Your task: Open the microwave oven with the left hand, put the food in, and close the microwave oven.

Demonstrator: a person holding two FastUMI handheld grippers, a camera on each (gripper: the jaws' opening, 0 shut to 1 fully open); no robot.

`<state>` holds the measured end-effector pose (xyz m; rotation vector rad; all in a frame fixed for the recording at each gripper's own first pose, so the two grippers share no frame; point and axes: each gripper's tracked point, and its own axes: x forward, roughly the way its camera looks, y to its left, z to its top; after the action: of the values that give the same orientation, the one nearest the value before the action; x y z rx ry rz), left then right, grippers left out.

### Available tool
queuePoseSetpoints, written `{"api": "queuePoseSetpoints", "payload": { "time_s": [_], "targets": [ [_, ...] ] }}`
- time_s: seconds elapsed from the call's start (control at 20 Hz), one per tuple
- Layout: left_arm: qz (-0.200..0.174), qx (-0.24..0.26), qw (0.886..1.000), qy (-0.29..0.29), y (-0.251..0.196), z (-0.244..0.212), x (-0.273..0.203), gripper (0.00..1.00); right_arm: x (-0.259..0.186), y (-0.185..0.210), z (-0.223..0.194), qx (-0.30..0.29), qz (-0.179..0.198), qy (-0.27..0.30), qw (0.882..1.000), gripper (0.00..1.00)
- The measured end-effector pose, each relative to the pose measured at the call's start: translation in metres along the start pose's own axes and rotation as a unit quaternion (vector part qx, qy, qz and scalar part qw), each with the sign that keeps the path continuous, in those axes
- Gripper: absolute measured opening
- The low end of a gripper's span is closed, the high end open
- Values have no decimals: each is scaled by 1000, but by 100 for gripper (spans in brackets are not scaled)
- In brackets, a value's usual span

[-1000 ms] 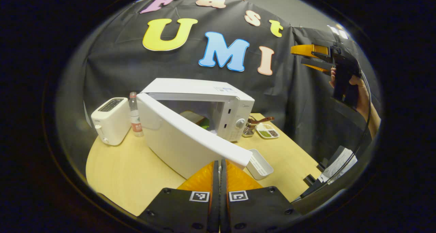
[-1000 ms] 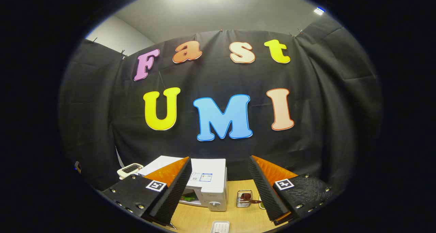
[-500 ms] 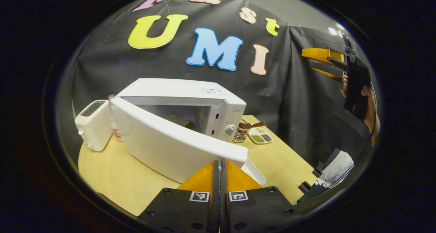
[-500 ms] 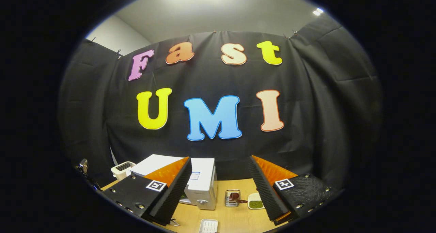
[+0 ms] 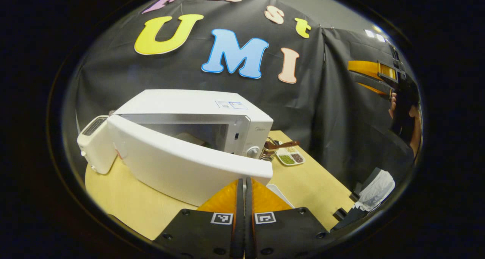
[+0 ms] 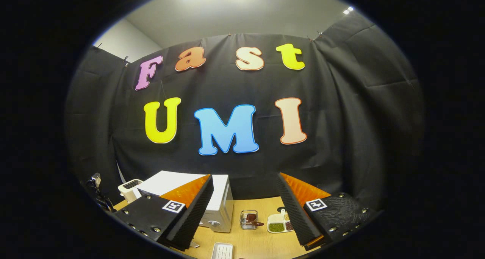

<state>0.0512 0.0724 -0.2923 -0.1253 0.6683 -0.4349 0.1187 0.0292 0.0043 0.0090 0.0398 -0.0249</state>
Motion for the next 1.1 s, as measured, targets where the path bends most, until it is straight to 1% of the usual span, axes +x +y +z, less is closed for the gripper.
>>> {"api": "queuePoseSetpoints", "payload": {
  "time_s": [0.1, 0.4, 0.6, 0.75, 1.1],
  "targets": [
    [1, -2, 1000, 0, -1, 5, 12, 7, 2, -8, -2, 0, -4, 1, 1000, 100],
    [24, -39, 999, -9, -1, 20, 44, 7, 11, -23, -14, 19, -4, 15, 1000, 100],
    [28, -35, 999, -11, -2, 31, 63, 7, 12, -36, -9, 27, -12, 5, 1000, 100],
    [28, -32, 999, -13, -1, 35, 76, 7, 11, -46, -8, 17, -23, 1, 1000, 100],
    [42, -35, 998, -22, 4, 49, 104, 7, 10, -51, -11, 8, -24, 3, 1000, 100]
  ]
}}
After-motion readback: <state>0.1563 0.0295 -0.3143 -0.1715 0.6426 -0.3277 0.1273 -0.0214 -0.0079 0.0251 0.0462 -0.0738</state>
